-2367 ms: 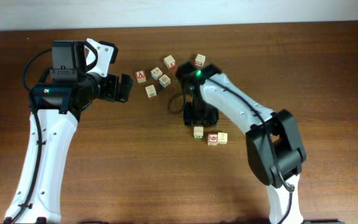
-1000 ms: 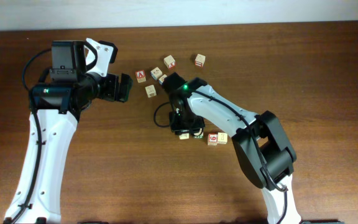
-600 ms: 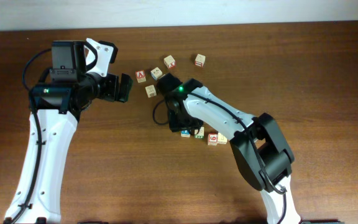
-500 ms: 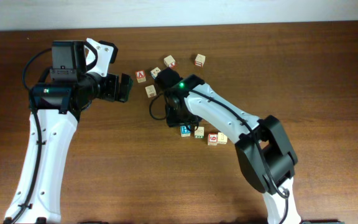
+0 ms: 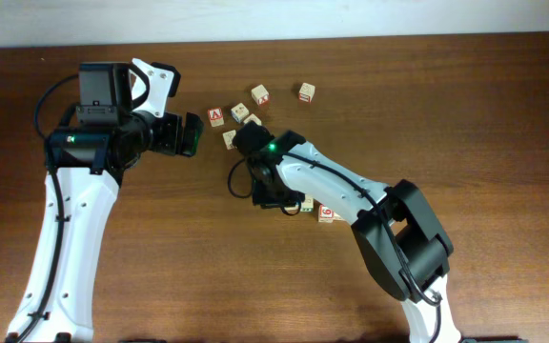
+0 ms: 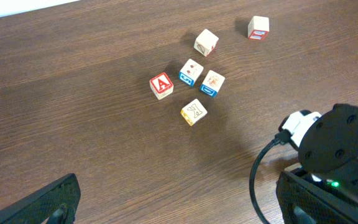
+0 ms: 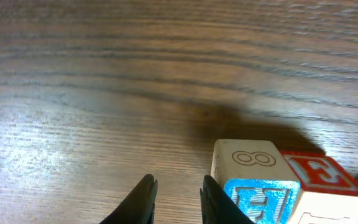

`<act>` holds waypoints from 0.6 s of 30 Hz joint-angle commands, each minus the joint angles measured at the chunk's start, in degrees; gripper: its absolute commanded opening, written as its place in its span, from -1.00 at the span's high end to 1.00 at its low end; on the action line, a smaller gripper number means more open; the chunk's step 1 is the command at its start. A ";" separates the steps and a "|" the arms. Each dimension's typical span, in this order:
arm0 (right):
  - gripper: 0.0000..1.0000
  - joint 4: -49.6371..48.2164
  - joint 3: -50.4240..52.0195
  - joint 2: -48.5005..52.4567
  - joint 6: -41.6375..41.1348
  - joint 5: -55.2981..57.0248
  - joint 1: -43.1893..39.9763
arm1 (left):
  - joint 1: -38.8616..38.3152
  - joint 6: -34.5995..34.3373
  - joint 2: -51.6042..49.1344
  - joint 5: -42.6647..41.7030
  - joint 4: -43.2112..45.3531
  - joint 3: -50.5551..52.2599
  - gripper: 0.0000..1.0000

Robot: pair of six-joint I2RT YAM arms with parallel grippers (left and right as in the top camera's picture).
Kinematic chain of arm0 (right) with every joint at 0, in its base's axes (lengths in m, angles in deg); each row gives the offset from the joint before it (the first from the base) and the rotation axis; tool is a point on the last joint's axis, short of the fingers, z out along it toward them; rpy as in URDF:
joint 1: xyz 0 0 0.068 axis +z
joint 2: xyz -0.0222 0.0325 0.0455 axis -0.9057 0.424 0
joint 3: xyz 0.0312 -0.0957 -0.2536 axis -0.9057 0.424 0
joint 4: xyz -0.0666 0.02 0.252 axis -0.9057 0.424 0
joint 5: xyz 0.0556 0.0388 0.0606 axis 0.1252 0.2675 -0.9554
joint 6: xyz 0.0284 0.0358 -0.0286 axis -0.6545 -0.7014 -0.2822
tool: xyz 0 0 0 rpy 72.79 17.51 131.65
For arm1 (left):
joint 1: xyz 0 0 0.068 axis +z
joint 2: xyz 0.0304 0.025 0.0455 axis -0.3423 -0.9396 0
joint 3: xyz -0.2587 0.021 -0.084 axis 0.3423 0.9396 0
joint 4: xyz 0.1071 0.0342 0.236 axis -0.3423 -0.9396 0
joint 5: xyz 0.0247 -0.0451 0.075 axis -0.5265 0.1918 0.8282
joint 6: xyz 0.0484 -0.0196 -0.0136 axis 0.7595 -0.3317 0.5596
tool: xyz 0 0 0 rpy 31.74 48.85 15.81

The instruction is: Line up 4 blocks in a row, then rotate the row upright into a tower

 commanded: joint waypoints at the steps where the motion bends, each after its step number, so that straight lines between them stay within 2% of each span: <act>1: 0.49 1.29 0.37 0.22 -1.31 1.49 -1.66 | 0.09 -0.26 -0.31 -0.07 -0.04 -0.90 -0.98; 5: 0.47 1.86 -0.02 -1.22 -0.63 -1.66 -2.45 | 0.09 -0.26 -0.31 -0.07 -0.04 -0.90 -0.98; 6: 0.38 2.12 -0.66 -3.04 0.39 -1.99 -2.78 | 0.09 -0.26 -0.31 -0.07 -0.07 -0.90 -0.98; 9: 0.30 4.20 -1.31 -15.17 2.43 -1.46 -5.90 | 0.09 -0.26 -0.31 -0.07 -0.04 -0.90 -0.98; 11: 0.38 9.60 -1.27 -20.09 2.45 0.94 -8.57 | 0.09 -0.26 -0.31 -0.07 -0.04 -0.90 -0.99; 12: 0.48 13.88 -1.25 -20.65 2.86 1.07 -9.51 | 0.09 -0.26 -0.31 -0.07 -0.04 -0.90 -0.98; 15: 0.55 16.79 5.77 -20.65 6.36 -2.86 -8.50 | 0.09 -0.26 -0.31 -0.07 -0.04 -0.90 -0.98; 18: 0.56 9.40 18.25 -20.65 6.91 -9.14 -8.52 | 0.09 -0.26 -0.31 -0.07 -0.04 -0.90 -0.99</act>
